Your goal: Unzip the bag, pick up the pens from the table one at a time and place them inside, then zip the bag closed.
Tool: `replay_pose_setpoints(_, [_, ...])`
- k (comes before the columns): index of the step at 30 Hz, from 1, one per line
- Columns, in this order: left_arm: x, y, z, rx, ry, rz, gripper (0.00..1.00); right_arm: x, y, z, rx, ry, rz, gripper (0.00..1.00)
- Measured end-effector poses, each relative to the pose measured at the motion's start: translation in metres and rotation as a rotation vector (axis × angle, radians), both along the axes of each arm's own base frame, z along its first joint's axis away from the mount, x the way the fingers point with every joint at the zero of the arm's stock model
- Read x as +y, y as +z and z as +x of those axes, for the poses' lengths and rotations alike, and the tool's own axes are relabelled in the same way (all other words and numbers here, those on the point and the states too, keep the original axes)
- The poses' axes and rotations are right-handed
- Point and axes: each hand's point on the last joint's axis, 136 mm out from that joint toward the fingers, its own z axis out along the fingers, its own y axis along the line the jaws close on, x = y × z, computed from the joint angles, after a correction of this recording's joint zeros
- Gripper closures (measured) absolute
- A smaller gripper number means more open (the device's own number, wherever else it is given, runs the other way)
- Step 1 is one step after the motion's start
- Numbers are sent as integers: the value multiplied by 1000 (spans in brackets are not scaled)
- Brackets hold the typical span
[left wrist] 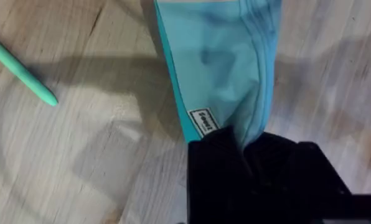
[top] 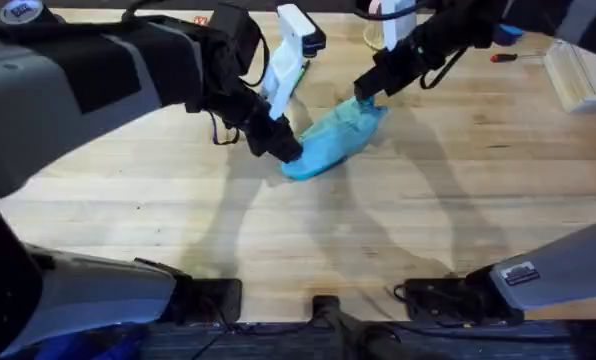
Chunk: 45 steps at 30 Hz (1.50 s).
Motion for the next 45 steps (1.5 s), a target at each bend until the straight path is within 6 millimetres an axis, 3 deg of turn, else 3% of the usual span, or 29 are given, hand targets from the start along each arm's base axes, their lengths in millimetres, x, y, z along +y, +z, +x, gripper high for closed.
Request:
replay_pose_setpoints(4, [3,-2,-1,7,4,18,959,18,12,-12,-16,56,-5,970])
replay_pose_setpoints(11, [11,-7,-4,22,17,62,959,44,11,-31,-13,143,-42,970])
replay_pose_setpoints(28, [16,-10,-4,25,24,90,959,59,12,-44,-47,204,-116,969])
replay_pose_setpoints(37, [15,-9,-3,16,23,83,960,79,76,-57,-204,251,20,969])
replay_pose_setpoints(38, [11,-7,4,-11,20,60,960,93,108,-69,-277,296,113,967])
replay_pose_setpoints(45, [11,-7,4,-12,21,61,960,96,110,-72,-276,306,127,938])
